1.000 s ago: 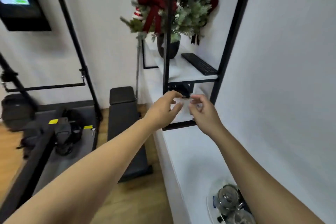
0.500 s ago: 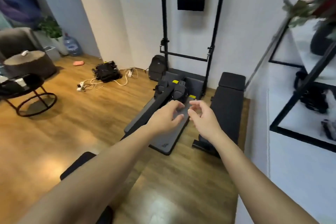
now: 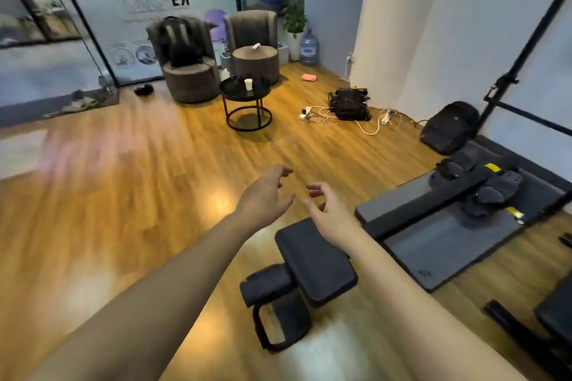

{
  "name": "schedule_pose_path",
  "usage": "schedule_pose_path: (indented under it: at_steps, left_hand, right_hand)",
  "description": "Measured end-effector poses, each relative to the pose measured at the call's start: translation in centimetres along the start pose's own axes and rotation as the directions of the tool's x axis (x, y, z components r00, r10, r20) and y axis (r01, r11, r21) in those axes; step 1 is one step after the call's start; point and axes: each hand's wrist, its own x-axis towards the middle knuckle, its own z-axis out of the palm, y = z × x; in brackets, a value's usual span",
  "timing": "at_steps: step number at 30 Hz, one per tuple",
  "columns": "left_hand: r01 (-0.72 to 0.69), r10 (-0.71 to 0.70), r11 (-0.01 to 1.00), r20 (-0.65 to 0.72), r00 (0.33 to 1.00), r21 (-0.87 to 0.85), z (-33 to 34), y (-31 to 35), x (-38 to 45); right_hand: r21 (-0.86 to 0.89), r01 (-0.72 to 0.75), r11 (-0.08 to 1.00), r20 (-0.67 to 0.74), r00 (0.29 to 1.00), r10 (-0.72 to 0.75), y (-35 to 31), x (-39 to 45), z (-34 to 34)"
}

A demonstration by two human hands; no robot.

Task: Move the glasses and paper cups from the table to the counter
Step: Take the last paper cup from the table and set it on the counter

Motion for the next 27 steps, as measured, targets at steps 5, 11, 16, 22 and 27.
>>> schedule_pose_path:
  at_steps: [5,11,16,22,27]
  left_hand:
    - [0.138,-0.137,0.99,-0.104,0.985,0.003,-9.8,-12.5,-0.5]
    - [0.234,-0.243,0.97,-0.183,0.952,-0.07,-15.4,-21.2,1.8]
    - [0.265,-0.274,0.961,-0.168,0.947,-0.074,-17.3,-27.8,6.1]
    - [0.211,-0.217,0.976,-0.202,0.955,-0.051,-22.2,-36.1,20.3]
    - [0.204,-0.209,0.978,-0.157,0.965,-0.049,-25.8,-41.5,33.9]
  right_hand:
    - [-0.03,0.056,0.998,0.051,0.997,-0.054,-7.0,7.4,11.1]
    - [-0.032,0.142,0.989,0.122,0.983,-0.137,-11.6,14.8,20.8]
    - [-0.01,0.116,0.993,0.11,0.987,-0.114,-12.4,24.1,26.5]
    - [-0.032,0.193,0.981,0.095,0.977,-0.189,-15.6,39.6,32.2]
    - [-0.049,0.157,0.986,0.001,0.988,-0.157,-18.6,52.5,32.2]
